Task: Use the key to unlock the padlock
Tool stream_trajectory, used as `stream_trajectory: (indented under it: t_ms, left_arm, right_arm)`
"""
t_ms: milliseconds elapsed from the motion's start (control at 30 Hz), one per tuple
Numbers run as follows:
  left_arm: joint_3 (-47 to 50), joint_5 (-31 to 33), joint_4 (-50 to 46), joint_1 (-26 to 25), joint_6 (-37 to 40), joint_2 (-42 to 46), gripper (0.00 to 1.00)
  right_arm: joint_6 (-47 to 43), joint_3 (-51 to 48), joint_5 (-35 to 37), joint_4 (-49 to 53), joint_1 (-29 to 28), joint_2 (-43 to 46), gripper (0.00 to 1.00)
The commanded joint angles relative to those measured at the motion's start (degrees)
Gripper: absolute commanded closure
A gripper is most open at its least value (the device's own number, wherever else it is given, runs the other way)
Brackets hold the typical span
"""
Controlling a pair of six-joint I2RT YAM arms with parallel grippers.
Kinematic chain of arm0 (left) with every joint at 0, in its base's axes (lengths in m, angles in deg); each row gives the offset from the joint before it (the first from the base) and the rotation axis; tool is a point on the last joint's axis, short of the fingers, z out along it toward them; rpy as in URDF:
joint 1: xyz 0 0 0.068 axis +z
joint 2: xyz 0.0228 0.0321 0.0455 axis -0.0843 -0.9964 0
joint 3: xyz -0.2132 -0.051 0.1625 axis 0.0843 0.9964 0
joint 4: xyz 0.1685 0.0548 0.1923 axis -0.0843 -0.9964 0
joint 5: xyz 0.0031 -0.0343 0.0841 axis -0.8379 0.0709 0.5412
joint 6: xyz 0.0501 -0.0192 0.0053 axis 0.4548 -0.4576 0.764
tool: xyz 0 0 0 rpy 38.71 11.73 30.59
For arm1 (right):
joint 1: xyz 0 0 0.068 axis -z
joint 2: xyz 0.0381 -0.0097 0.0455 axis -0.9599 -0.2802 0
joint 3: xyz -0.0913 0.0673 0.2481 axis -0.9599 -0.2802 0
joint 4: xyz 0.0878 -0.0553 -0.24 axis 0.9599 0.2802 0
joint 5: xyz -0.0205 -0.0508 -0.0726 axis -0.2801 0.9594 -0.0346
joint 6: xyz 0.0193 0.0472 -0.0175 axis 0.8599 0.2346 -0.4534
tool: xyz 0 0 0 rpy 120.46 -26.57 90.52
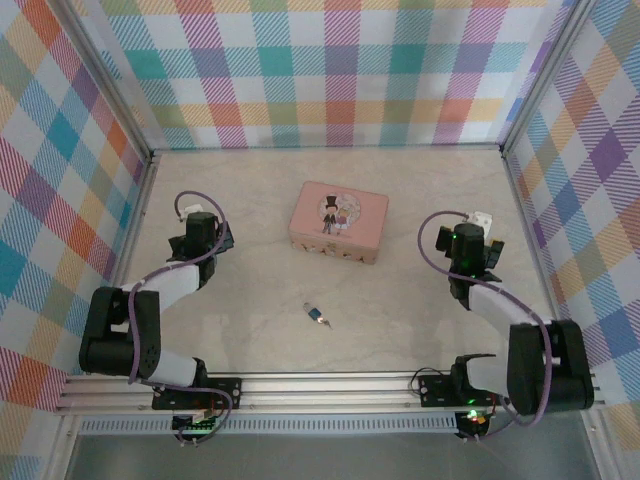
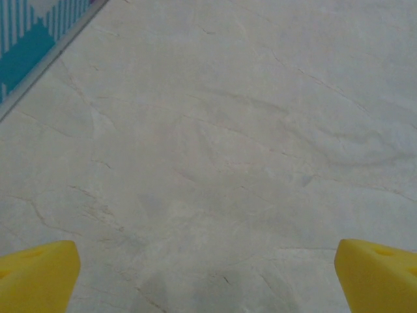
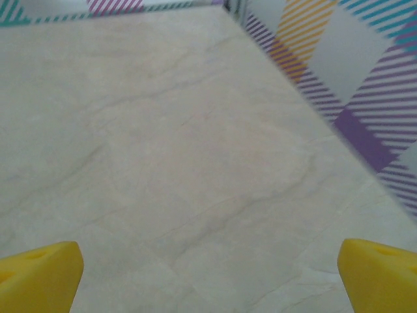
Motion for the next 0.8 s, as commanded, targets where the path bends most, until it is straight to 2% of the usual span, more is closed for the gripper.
stream_trajectory:
  t_ms: [0, 100, 133, 167, 200, 233, 267, 300, 367, 467, 567, 633, 767]
  left_arm:
    - [2.11, -3.69, 10.75, 1.45, 3.25, -1.70, 0.00]
    - [8.63, -8.42, 23.47, 1.50, 5.27, -3.50, 0.00]
    - [10.11, -12.76, 26.72, 1.37, 7.15, -4.33, 0.00]
    - [11.96, -15.39, 30.63, 1.36, 8.36, -6.09, 0.00]
    - [13.40, -15.89, 36.82, 1.37, 8.63, -7.33, 0.00]
    - [12.66, -14.71, 32.67, 1.66, 7.41, -5.95, 0.00]
    - [12.87, -14.41, 33.85, 1.60, 7.63, -6.51, 0.00]
    - [12.91, -14.27, 33.77, 1.50, 7.75, -6.30, 0.00]
    - [12.84, -13.25, 34.07, 0.97, 8.06, -6.41, 0.00]
    - [12.65, -10.09, 33.35, -0.43, 8.49, -6.38, 0.00]
    - [12.66, -10.09, 33.38, -0.50, 8.45, -6.43, 0.00]
    - [12.66, -10.09, 33.42, -0.48, 8.50, -6.43, 0.00]
    - [12.65, -10.22, 33.43, -0.48, 8.50, -6.33, 0.00]
  right_arm:
    - [-1.98, -3.46, -6.76, -19.70, 0.14, -3.72, 0.00]
    - [-3.34, -6.36, -12.03, -29.26, 0.67, -10.43, 0.00]
    - [-5.42, -6.90, -15.65, -34.58, 0.67, -11.99, 0.00]
    - [-6.11, -6.46, -19.67, -31.26, 0.70, -11.31, 0.00]
    - [-6.72, -7.06, -20.72, -34.44, 0.78, -14.19, 0.00]
    - [-7.62, -7.52, -19.57, -42.65, 0.70, -18.44, 0.00]
    - [-7.03, -6.44, -18.73, -38.43, 0.56, -16.81, 0.00]
    - [-5.44, -3.79, -17.84, -29.55, 0.67, -15.04, 0.00]
    - [-6.46, -4.95, -17.32, -34.16, 0.41, -16.30, 0.00]
    - [-6.06, -3.73, -18.59, -31.87, 0.82, -16.43, 0.00]
    - [-5.81, -3.22, -20.45, -30.59, 1.55, -16.39, 0.00]
    - [-4.81, -2.20, -24.96, -27.82, 3.77, -16.14, 0.00]
    - [-5.07, -2.62, -24.98, -28.29, 3.76, -15.80, 0.00]
